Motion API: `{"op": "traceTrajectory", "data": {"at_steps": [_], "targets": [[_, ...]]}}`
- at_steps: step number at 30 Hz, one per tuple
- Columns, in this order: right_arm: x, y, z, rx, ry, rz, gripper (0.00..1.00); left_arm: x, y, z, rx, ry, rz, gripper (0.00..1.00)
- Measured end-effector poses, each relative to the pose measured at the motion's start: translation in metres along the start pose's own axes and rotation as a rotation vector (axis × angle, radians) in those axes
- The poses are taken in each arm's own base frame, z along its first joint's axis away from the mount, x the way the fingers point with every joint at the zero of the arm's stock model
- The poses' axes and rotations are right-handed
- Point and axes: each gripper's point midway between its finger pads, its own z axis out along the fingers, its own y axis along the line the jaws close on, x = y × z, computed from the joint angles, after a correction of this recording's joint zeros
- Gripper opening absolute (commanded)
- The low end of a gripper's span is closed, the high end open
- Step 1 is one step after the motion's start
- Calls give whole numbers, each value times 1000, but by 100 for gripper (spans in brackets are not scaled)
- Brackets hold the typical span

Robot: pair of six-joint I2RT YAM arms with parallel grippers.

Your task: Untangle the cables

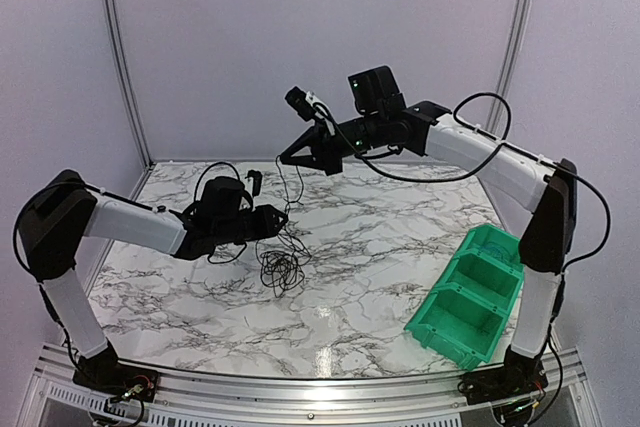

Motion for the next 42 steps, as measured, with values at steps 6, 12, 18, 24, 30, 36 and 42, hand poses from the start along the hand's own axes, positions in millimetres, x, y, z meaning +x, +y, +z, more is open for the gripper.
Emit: {"op": "traceTrajectory", "data": {"at_steps": [6, 12, 18, 24, 30, 36, 42], "targets": [[-57, 7, -23, 32, -84, -94, 0, 21, 24, 7, -45, 27, -27, 27], [-90, 14, -44, 77, -139, -170, 0, 45, 55, -16, -114, 53, -30, 29], [-89, 8, -44, 113, -128, -169, 0, 34, 64, -61, -146, -30, -2, 31], [-71, -7, -37, 166, -87, -140, 0, 1, 49, -115, -114, -192, 47, 35], [-51, -21, -27, 199, -48, -80, 0, -38, 10, -159, 13, -340, 111, 50], [-41, -32, -21, 232, -28, -39, 0, -54, -39, -163, 156, -339, 169, 52], [-37, -38, -17, 247, -26, -16, 0, -70, -92, -140, 266, -303, 215, 50]]}}
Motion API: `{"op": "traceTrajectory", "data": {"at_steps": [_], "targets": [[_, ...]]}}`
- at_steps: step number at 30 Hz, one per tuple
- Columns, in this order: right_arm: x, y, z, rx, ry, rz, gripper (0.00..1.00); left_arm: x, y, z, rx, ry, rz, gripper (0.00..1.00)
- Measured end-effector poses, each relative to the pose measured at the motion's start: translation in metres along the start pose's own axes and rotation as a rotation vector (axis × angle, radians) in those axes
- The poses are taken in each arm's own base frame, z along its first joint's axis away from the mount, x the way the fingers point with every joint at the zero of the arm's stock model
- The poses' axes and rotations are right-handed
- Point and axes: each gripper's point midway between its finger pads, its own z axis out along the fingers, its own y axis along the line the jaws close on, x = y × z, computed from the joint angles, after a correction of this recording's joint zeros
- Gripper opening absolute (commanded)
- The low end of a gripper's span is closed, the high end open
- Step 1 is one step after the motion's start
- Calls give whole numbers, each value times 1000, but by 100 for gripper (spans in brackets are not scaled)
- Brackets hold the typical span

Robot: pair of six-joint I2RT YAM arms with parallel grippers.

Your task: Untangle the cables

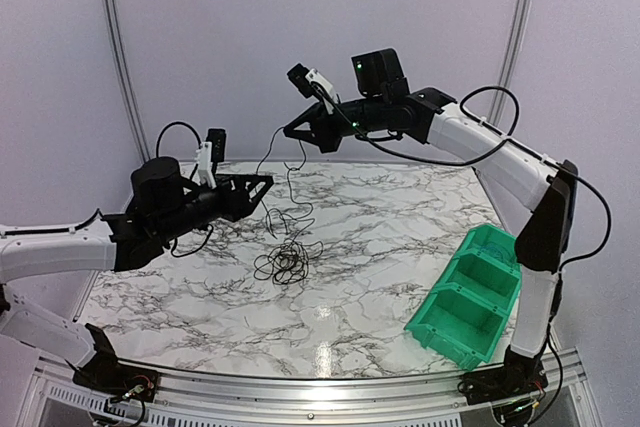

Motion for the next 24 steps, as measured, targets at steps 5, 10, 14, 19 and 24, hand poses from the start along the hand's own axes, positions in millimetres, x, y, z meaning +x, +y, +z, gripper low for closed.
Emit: {"op": "traceTrajectory", "data": {"at_steps": [5, 10, 14, 19, 24], "targets": [[2, -1, 1, 4, 4, 5, 0, 15, 7, 29, -37, 46, -3, 50], [1, 0, 2, 1, 4, 6, 0, 35, 26, 53, -109, 97, -12, 48], [1, 2, 2, -1, 3, 8, 0, 44, 32, 72, -126, 122, -18, 43], [1, 2, 2, -4, 2, 9, 0, 48, 35, 90, -132, 133, -22, 25], [1, 3, 2, -7, 2, 8, 0, 54, 39, 98, -139, 143, -24, 0]]}}
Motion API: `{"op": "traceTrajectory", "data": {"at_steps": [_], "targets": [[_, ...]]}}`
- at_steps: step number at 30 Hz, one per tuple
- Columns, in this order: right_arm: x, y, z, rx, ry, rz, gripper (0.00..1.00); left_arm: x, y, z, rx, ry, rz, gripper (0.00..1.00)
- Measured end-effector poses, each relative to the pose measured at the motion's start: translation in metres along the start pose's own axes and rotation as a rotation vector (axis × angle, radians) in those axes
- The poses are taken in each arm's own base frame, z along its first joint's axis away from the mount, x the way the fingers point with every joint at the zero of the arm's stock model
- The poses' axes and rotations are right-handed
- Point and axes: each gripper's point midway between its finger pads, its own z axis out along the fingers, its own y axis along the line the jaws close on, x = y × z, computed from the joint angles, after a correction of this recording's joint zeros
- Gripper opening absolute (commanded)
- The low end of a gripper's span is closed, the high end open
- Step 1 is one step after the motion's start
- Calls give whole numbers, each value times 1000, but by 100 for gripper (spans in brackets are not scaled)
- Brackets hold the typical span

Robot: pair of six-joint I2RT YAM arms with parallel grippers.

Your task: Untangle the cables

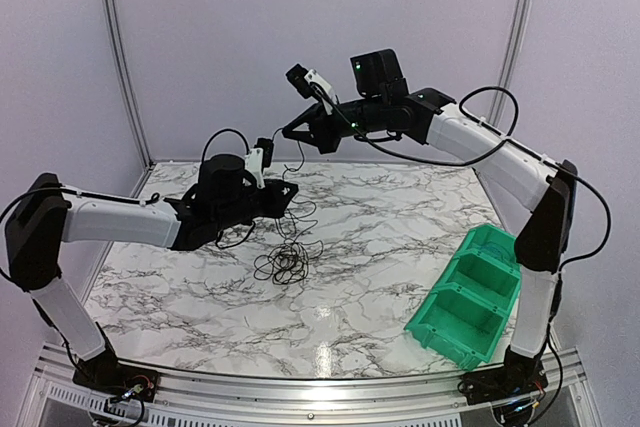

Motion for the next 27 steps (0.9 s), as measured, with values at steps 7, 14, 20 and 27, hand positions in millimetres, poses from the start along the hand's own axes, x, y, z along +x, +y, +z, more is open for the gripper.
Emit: {"op": "traceTrajectory", "data": {"at_steps": [7, 14, 20, 27], "targets": [[-18, -7, -10, 58, -17, -62, 0, 22, 12, -4, -17, 33, -4, 0], [-82, -11, -48, 165, -142, -205, 0, 98, 59, -43, -136, 172, -3, 0], [-100, -12, -69, 209, -181, -247, 0, 126, 88, -84, -226, 209, -6, 0], [-87, -19, -65, 212, -154, -237, 0, 111, 93, -107, -261, 151, -8, 45]]}}
